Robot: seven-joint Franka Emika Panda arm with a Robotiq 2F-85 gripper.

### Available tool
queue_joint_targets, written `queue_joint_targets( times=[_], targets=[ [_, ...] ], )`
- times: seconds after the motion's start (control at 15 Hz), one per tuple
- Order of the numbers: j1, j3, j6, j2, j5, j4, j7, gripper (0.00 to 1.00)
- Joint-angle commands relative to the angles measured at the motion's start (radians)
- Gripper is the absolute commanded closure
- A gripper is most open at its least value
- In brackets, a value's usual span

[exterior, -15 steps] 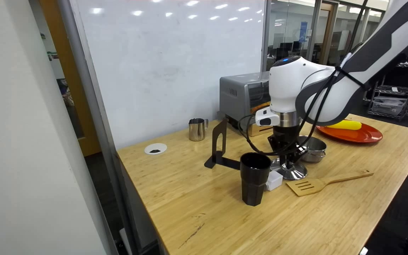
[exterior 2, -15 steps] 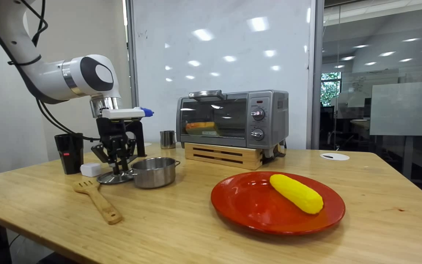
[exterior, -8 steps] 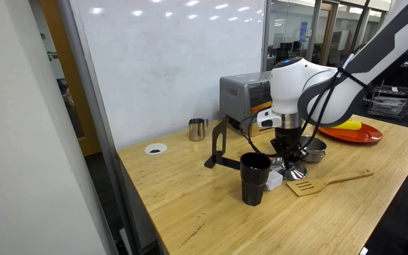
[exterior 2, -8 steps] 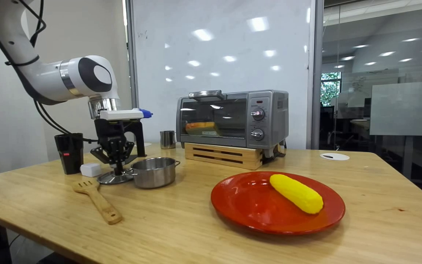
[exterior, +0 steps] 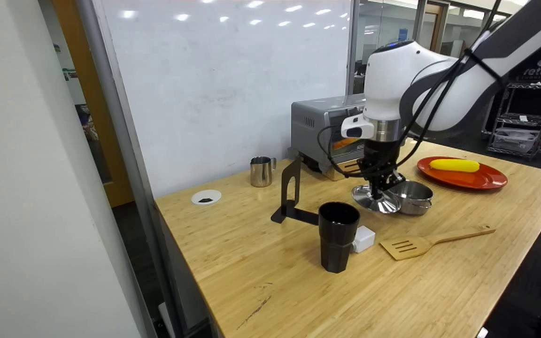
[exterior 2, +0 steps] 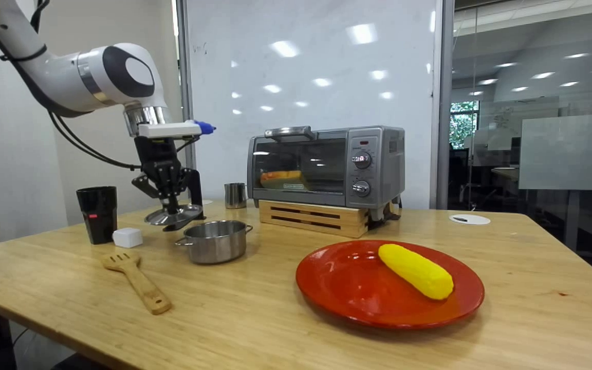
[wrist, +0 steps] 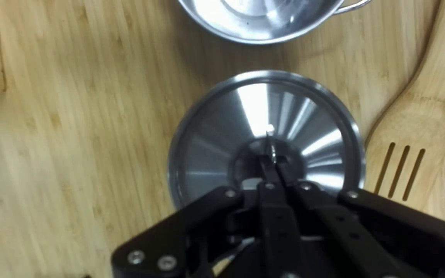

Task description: Take the white box out of the silver pot then close the pot

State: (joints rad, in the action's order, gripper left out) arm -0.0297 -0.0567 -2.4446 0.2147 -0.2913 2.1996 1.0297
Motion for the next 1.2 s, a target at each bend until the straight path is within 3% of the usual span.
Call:
queue_joint_targets(
  times=[0.0, 0.27, 0.8, 1.13],
  targets=[
    [0.019, 0.002, 0.044, -0.094, 0.024, 0.011, 0.006, 0.99],
    [0.032, 0.03, 0.112, -0.118, 0.025, -0.04, 0.007, 0.99],
    [0.097, 0.097, 0.273, -0.048, 0.117, -0.17, 0.004, 0.99],
    [0.127, 0.11, 0.266, 0.03, 0.149, -0.205, -0.016, 0.99]
  ],
)
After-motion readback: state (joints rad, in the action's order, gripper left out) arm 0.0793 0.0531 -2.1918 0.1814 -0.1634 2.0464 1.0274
